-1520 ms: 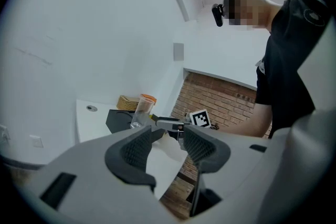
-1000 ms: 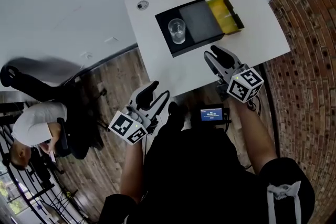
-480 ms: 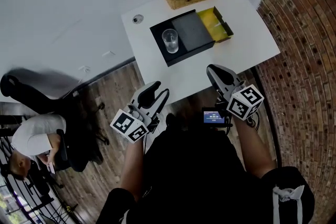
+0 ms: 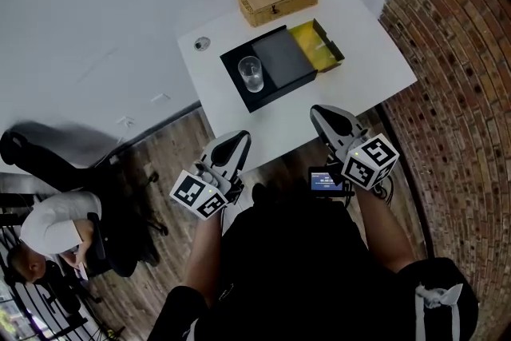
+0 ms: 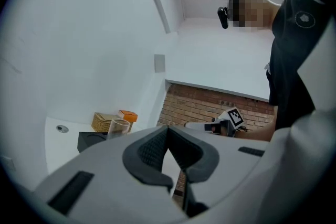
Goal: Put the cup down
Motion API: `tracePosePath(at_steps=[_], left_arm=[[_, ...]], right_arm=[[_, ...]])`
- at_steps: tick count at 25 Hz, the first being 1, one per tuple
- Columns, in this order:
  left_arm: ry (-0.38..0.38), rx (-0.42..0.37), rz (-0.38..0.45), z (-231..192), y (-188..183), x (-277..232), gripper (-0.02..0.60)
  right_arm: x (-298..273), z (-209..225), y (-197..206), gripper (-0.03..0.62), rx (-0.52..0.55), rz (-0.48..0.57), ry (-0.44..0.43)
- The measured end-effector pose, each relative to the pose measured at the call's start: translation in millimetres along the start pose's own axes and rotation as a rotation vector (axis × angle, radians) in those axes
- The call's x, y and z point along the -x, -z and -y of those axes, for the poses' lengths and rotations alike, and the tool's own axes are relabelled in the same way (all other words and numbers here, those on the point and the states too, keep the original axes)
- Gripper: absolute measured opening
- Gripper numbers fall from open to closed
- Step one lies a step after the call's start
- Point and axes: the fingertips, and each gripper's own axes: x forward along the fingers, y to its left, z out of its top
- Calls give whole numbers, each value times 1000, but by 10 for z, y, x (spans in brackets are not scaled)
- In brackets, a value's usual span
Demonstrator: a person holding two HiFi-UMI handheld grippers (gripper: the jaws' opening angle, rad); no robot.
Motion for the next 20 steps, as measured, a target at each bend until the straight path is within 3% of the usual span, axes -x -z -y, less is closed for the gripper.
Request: tracePosePath(at_steps=[15, 20], left_arm=[[26, 5, 0, 26, 18, -27, 8], [30, 83, 63, 4, -63, -14, 8]], right_arm=[[-100, 22, -1, 15, 34, -18, 13], [-99, 21, 2, 15, 49, -26, 21]])
